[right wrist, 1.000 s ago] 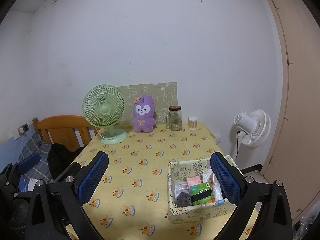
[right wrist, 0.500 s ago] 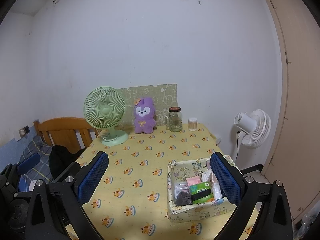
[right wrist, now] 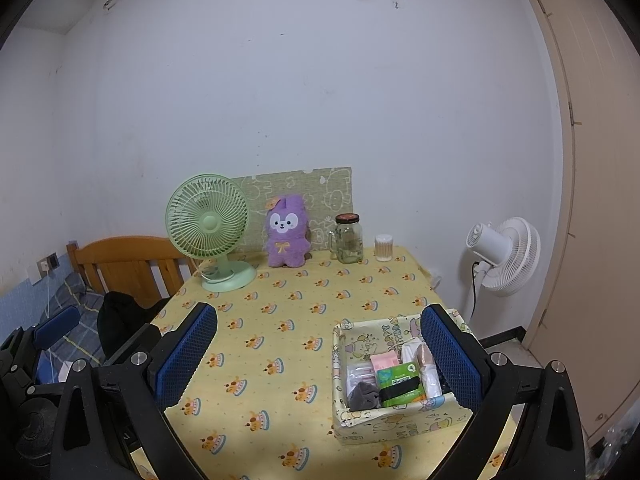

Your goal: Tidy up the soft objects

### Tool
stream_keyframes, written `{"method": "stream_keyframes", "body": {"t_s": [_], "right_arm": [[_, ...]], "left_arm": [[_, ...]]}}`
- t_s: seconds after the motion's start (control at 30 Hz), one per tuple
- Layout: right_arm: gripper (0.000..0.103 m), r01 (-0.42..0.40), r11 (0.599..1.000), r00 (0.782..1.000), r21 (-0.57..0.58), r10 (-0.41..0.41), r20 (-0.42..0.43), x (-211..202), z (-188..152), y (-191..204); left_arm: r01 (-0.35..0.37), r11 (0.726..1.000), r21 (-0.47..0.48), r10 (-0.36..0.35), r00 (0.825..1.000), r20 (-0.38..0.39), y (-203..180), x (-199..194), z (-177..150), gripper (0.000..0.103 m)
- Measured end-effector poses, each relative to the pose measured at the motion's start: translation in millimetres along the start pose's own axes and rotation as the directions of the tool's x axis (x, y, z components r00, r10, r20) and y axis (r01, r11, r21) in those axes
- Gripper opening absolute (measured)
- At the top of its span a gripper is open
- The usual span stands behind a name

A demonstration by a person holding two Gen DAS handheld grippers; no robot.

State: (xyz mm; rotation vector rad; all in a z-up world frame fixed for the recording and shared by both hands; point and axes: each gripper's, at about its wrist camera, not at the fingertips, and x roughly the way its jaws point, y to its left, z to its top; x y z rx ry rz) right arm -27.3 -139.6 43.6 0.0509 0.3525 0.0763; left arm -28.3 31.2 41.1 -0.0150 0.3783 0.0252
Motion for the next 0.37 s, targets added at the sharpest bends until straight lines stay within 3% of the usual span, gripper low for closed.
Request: {"method": "stream_keyframes", "body": {"t_s": [0.37], "right_arm": [[0.103,0.007,1.000,1.000,-0.004,-0.007,-0.005,2.1,0.2,1.3]], "left_arm": [[0.010,1.000,0.008,-0.010,1.000,-0.001,-1.6,2.0,-0.5,0.103]]}}
